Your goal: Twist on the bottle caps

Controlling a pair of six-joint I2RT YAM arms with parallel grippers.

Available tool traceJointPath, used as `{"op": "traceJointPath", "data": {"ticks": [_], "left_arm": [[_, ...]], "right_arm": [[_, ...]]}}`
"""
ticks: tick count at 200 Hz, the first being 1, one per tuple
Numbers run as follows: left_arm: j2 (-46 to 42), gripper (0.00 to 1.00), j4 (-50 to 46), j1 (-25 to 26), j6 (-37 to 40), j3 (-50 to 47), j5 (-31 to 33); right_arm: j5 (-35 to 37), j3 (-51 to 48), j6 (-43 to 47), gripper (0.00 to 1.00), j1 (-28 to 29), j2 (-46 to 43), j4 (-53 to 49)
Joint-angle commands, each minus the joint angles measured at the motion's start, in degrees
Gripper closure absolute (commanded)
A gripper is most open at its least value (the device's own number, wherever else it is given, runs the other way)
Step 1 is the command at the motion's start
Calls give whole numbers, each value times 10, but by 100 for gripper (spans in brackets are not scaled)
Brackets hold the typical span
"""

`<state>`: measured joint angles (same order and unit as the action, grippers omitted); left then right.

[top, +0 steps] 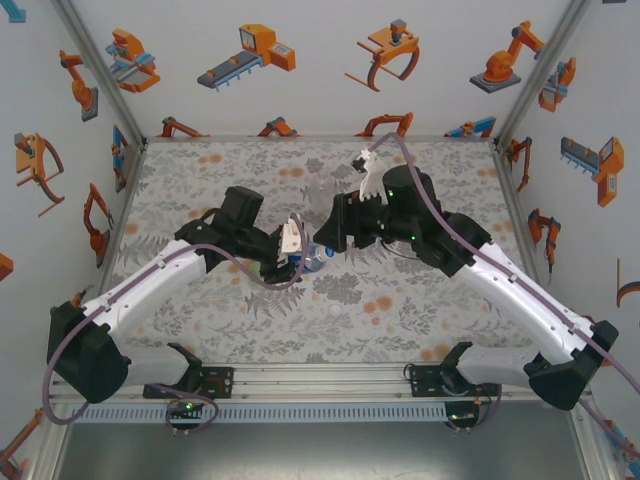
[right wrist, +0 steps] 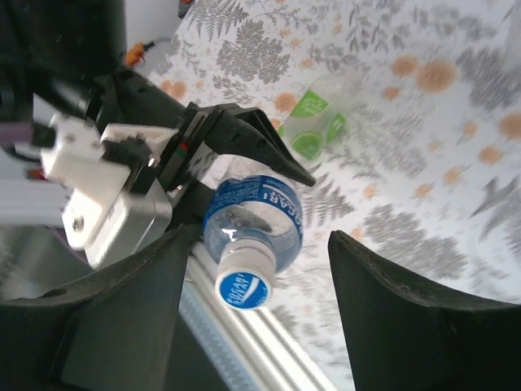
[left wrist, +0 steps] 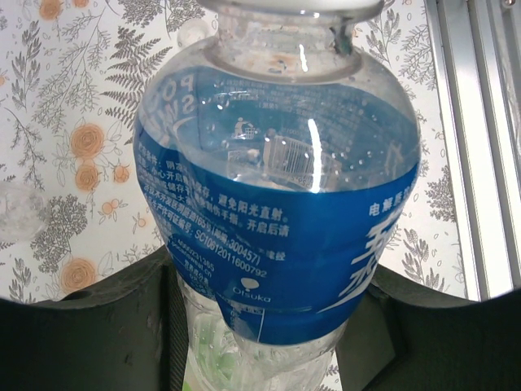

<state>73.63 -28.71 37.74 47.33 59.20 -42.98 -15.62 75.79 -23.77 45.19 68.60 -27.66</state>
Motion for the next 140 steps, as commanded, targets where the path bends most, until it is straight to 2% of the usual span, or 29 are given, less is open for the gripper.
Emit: {"op": "traceJointPath", "data": {"ticks": [1, 37, 56, 85, 108, 140], "left_arm": [[0, 99, -10, 1, 18, 22, -34], [0, 99, -13, 1, 20, 23, -35], [0, 99, -14, 1, 20, 24, -35], [0, 99, -17, 2, 22, 24, -36], [0, 99, -19, 4, 22, 24, -37], [0, 99, -20, 5, 22, 24, -38]], "right_arm": [[-52, 31, 228, 40, 3, -16, -9], [-184, 48, 472, 49, 3, -17, -63], [-235, 48, 548, 50, 3, -12, -83], [-259, 28, 601, 51, 7, -18, -61], [-255, -2, 602, 51, 8, -28, -25], [-249, -6, 607, 53, 8, -22, -36]]}}
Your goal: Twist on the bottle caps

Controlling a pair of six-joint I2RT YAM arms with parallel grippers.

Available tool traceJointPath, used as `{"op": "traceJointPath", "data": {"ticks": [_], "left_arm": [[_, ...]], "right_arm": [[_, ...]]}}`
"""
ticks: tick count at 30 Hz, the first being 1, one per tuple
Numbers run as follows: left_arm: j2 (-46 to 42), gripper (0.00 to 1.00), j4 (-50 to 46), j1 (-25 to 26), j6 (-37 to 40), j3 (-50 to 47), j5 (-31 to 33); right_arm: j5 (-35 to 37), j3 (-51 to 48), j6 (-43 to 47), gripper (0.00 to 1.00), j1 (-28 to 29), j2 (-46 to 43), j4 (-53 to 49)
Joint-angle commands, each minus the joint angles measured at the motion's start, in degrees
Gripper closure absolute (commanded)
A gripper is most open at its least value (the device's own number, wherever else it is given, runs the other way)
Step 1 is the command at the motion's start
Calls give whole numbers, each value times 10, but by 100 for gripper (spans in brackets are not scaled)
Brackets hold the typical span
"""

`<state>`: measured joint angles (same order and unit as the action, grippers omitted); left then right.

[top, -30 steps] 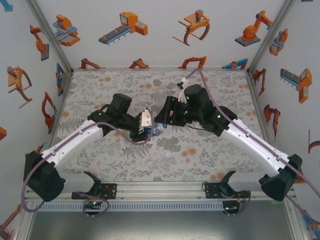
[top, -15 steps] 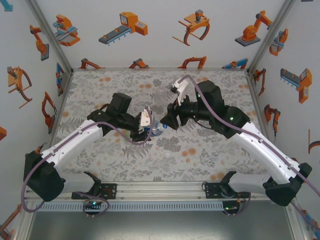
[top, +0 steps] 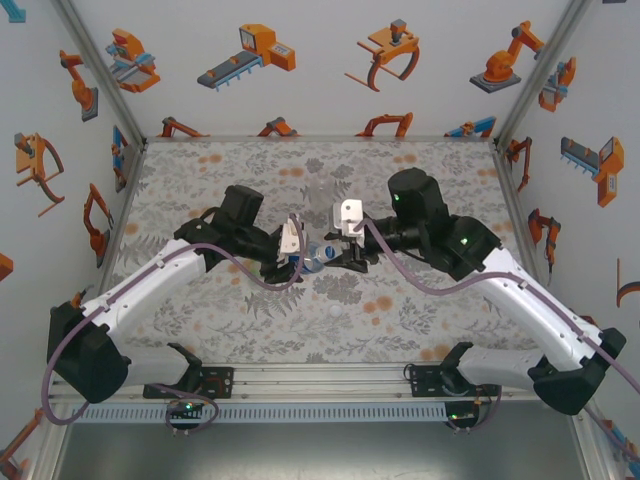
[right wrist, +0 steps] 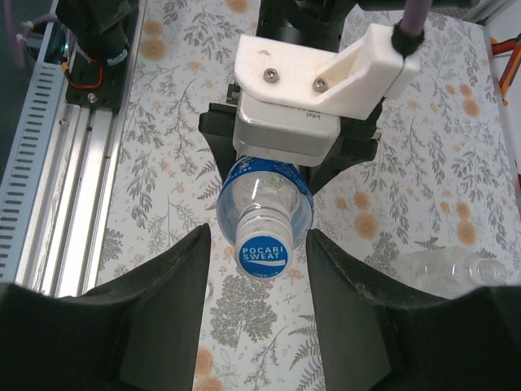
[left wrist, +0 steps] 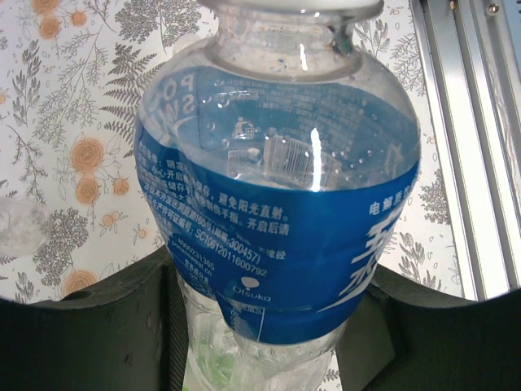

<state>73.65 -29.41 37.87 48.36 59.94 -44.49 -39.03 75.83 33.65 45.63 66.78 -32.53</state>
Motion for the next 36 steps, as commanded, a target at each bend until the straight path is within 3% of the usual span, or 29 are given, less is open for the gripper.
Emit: {"op": "traceJointPath", "data": {"ticks": [1, 11, 18, 24, 30, 36], "left_arm": [[0, 99, -13, 4, 12, 17, -23], [0, 98, -15, 5, 14, 17, -23], [-1, 98, -16, 6, 15, 18, -21], [-3, 98, -15, 5, 14, 18, -14], [1, 98, -15, 6, 14, 21, -20], [8, 98, -14, 6, 11, 24, -25]], "right_arm": [[-15, -7, 33, 53, 3, -4, 13], [12, -19, 37, 62, 5, 5, 9], [32, -33, 19, 74, 7, 4, 10], [96, -91, -115, 83, 7, -22, 56], [142, -185, -274, 88, 8, -69, 182], [214, -194, -547, 90, 8, -41, 206]]}}
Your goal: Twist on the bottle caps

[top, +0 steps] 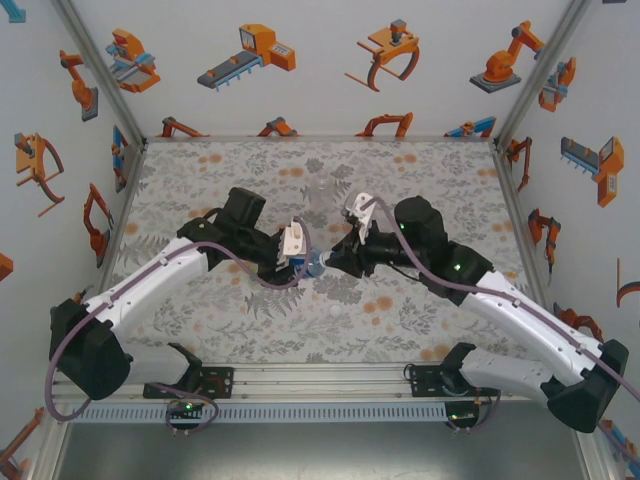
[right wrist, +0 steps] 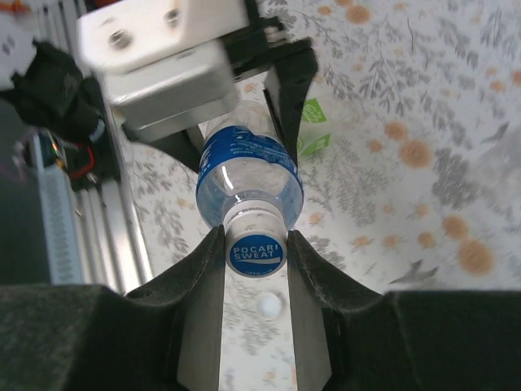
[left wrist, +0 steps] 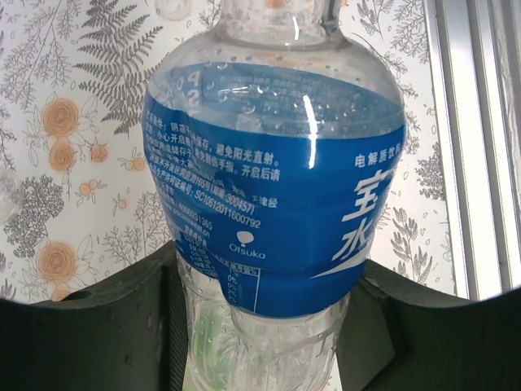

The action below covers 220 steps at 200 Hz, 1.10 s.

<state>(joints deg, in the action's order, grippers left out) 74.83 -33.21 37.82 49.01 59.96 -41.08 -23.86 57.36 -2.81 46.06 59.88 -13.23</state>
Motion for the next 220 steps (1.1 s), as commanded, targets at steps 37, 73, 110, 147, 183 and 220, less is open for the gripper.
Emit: {"op": "traceJointPath", "data": {"ticks": [37, 73, 110, 147, 183, 220], "left_arm": [[-5, 98, 25, 6, 2, 23, -51], [-1, 98, 25, 6, 1, 25, -53], [-1, 98, 25, 8, 1, 25, -54], [-3, 98, 25, 9, 2, 26, -59], [-8, 98, 25, 9, 2, 26, -62], [-6, 98, 24, 10, 6, 25, -66]], "right_arm": [[81, 28, -470, 94, 3, 82, -115], [74, 67, -533, 93, 3, 112, -177], [92, 102, -510, 81, 1, 118, -179], [106, 150, -322, 46, 2, 84, -161], [85, 170, -132, 40, 2, 47, -135], [-17, 168, 112, 39, 3, 29, -147]]}}
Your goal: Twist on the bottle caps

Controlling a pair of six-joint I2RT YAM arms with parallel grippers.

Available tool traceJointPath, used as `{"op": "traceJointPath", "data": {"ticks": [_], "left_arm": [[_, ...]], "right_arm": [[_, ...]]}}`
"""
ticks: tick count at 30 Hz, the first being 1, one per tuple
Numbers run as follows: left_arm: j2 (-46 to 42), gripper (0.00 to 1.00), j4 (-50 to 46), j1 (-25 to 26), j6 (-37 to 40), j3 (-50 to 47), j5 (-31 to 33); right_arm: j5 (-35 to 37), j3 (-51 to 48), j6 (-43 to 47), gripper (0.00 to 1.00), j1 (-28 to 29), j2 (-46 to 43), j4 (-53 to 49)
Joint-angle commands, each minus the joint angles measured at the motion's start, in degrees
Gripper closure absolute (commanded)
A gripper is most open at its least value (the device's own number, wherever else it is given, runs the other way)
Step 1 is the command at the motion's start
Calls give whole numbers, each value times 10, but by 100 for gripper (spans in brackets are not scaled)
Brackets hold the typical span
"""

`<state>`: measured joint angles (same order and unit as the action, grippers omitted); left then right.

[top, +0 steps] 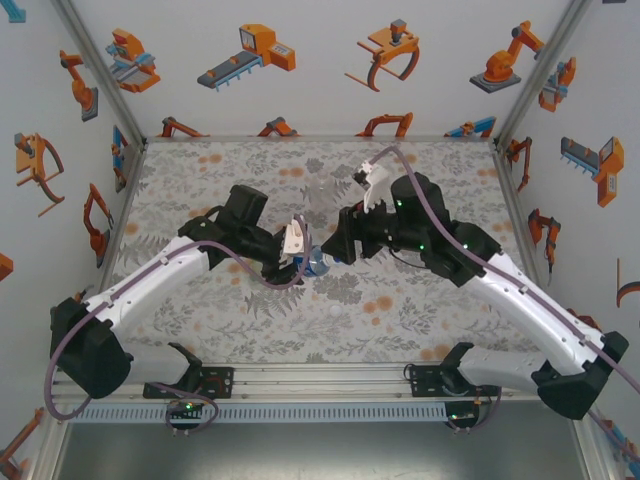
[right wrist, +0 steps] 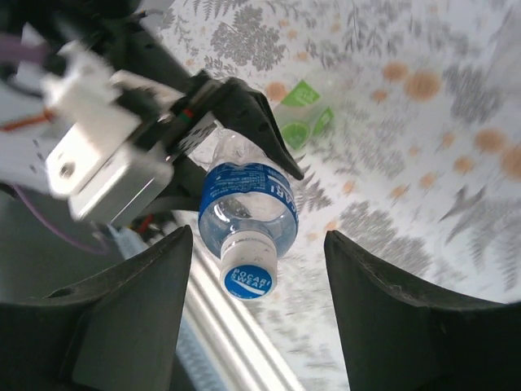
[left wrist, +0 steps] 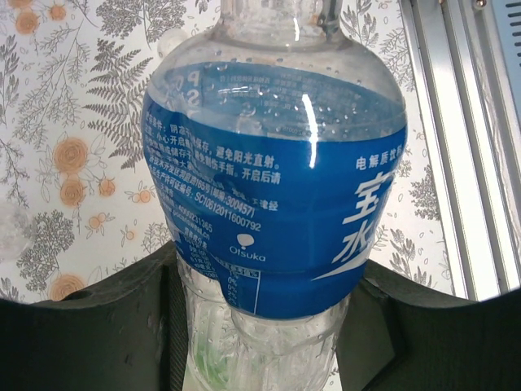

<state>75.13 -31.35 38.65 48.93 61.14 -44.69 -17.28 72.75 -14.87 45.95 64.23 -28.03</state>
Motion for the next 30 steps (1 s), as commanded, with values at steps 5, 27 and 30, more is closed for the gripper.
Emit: {"op": "traceJointPath", "data": {"ticks": [5, 27, 30], "left_arm": [[-8, 98, -9, 5, 17, 14, -31], [-4, 98, -40, 22, 38, 23, -30], [-5, 98, -40, 22, 36, 23, -31]], "right_arm": [[-201, -8, 441, 38, 4, -38, -21], [-211, -82, 554, 58, 4, -45, -16], [-212, -88, 537, 75, 4, -46, 5]]}}
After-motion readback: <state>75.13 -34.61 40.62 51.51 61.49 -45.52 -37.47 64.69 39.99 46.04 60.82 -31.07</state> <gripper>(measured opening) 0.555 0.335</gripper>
